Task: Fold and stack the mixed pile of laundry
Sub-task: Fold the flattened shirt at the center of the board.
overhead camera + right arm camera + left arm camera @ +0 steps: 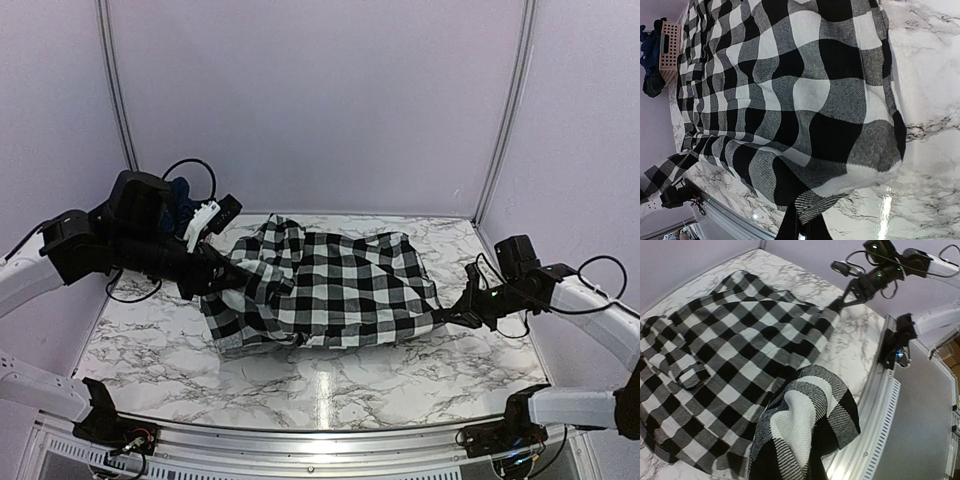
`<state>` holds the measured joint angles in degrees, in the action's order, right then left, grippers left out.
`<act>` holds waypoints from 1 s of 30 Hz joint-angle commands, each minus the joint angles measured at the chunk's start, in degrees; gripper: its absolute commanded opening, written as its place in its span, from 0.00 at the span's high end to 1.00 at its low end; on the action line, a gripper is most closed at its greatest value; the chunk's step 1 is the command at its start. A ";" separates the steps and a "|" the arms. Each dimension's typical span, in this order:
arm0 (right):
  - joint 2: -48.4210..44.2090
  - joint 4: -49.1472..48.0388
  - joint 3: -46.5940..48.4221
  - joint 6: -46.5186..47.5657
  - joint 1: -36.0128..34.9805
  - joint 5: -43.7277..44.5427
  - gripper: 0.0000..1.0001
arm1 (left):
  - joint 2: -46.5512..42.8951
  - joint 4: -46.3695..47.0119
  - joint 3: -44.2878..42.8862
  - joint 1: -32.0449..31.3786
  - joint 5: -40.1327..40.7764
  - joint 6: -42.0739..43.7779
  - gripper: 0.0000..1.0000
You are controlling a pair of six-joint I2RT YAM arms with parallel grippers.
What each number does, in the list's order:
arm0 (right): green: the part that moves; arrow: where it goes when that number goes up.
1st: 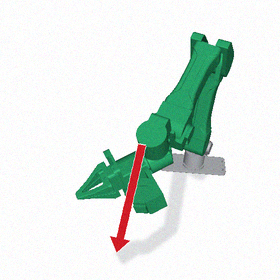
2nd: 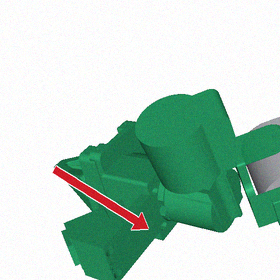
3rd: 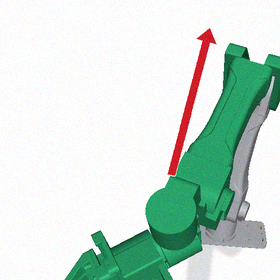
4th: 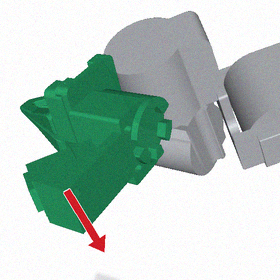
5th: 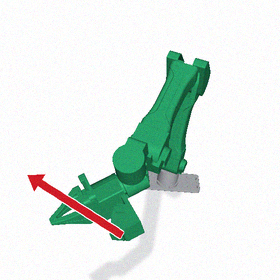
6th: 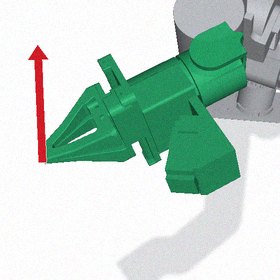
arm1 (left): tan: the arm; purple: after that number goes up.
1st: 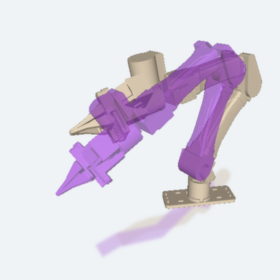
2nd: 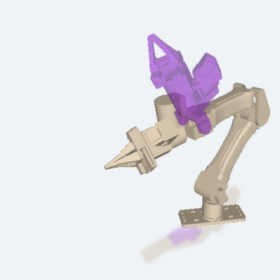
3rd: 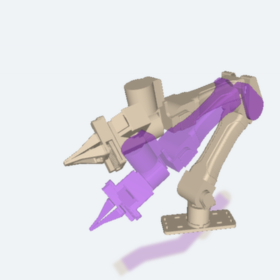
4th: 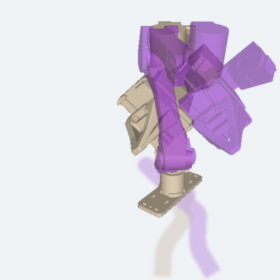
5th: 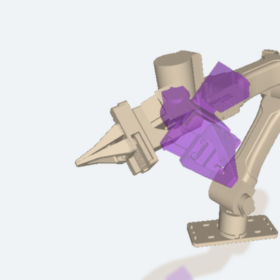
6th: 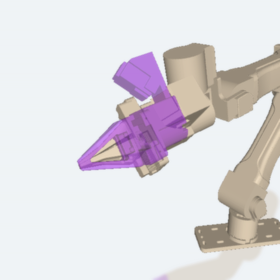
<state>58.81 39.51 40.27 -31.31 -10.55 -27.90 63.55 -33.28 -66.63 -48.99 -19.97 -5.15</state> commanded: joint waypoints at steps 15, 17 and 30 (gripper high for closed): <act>36.23 -9.05 23.92 4.06 1.85 5.09 1.00 | 39.95 -0.63 -37.02 17.26 7.37 29.93 0.95; 37.81 -9.17 24.93 3.97 2.33 5.55 1.00 | 43.65 -0.69 -41.44 17.75 6.77 32.46 0.94; 40.71 -10.24 27.25 3.14 4.79 6.42 1.00 | 58.18 7.00 -56.21 19.72 3.64 32.33 0.89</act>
<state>98.59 30.20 65.14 -28.45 -6.31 -23.16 119.87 -30.89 -119.63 -29.61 -13.26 27.49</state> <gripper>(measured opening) 0.004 0.109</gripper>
